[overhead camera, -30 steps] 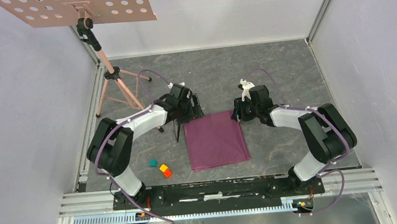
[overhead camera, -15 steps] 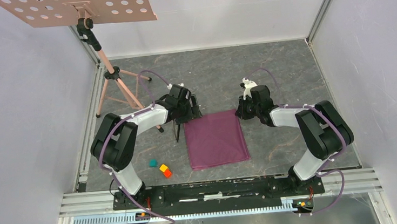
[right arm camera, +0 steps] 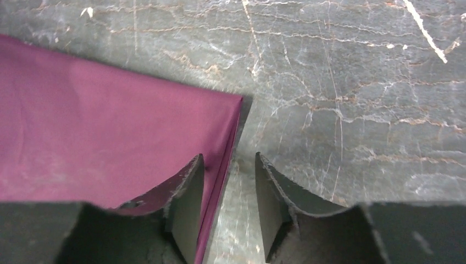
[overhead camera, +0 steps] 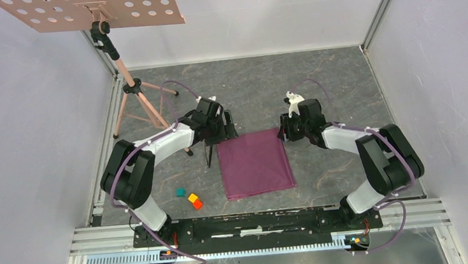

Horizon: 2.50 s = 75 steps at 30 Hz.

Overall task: Fold the napkin into a case and place the utensils inside
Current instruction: Smooth out the lower triangle-folded napkin at the center of the board.

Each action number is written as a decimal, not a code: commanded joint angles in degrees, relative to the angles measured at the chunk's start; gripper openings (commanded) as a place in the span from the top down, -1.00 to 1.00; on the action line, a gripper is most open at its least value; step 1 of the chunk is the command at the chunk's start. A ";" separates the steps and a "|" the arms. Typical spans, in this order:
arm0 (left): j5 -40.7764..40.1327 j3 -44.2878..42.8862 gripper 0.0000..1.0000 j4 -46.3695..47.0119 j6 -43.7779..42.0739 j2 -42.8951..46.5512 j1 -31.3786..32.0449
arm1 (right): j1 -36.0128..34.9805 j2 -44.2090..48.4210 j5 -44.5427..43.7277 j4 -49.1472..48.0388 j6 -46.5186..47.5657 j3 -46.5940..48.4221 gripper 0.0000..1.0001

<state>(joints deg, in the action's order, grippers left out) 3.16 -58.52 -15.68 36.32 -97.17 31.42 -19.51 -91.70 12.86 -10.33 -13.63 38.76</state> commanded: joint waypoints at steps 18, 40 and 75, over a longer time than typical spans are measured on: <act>1.86 -0.99 -0.67 1.37 -3.09 -0.87 -0.04 | -12.36 34.40 -1.72 21.83 -3.95 -21.00 -0.04; 2.44 -3.20 -0.66 1.57 -4.33 -6.08 -0.13 | -15.54 44.80 -12.51 28.55 -16.11 -29.05 0.90; 1.12 13.40 -0.76 -8.11 2.04 29.77 12.53 | -10.08 22.30 -12.48 8.81 -2.79 -12.02 -0.25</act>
<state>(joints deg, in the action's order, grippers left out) 8.47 -43.92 -21.17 36.60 -73.14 44.05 -30.33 -65.14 2.52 3.62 -19.44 22.15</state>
